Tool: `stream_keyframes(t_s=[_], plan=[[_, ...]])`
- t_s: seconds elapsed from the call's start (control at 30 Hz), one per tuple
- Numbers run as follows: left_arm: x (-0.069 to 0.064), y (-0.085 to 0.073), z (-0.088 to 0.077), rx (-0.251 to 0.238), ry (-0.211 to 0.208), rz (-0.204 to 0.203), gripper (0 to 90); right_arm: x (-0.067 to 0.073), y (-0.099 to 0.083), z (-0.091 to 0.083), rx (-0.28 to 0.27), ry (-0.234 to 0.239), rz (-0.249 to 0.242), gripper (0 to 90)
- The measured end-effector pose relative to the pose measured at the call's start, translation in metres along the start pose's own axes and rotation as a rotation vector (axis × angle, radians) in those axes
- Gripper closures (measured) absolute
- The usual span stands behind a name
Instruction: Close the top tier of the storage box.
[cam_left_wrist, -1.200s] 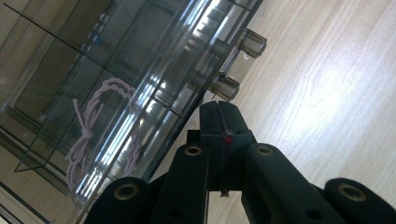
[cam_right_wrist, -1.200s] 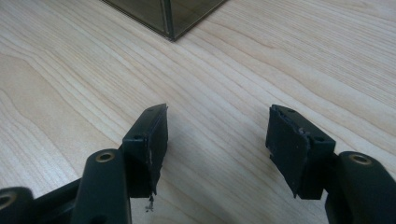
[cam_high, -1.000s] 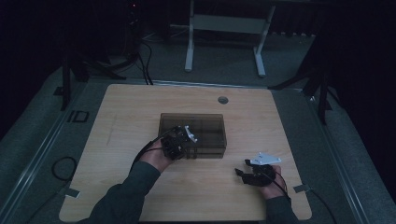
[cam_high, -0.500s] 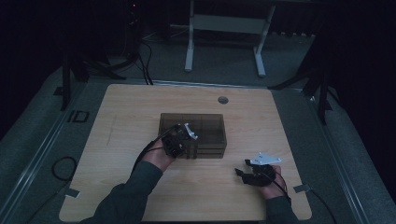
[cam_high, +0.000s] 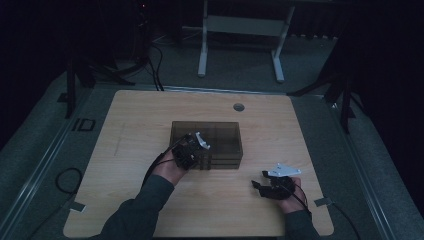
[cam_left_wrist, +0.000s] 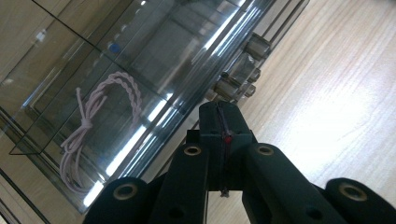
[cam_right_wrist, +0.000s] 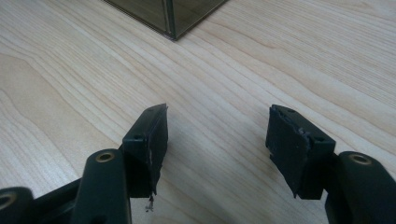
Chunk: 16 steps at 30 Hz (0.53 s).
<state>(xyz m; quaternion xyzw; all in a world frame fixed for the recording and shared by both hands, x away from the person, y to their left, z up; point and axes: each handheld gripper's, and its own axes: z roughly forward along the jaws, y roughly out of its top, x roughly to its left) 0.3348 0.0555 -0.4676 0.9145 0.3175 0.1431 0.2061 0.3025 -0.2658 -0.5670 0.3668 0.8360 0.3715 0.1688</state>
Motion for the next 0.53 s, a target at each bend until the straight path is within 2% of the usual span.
stream_keyframes(t_s=[0.17, 0.53], plan=[[-0.001, -0.003, -0.008, -0.012, -0.010, 0.008, 89.9, 0.000, 0.000, 0.000, 0.001, 0.001, -0.001, 39.0], [0.007, -0.019, -0.032, -0.072, -0.029, -0.031, 89.8, 0.000, 0.000, 0.000, 0.001, 0.001, 0.001, 39.0]])
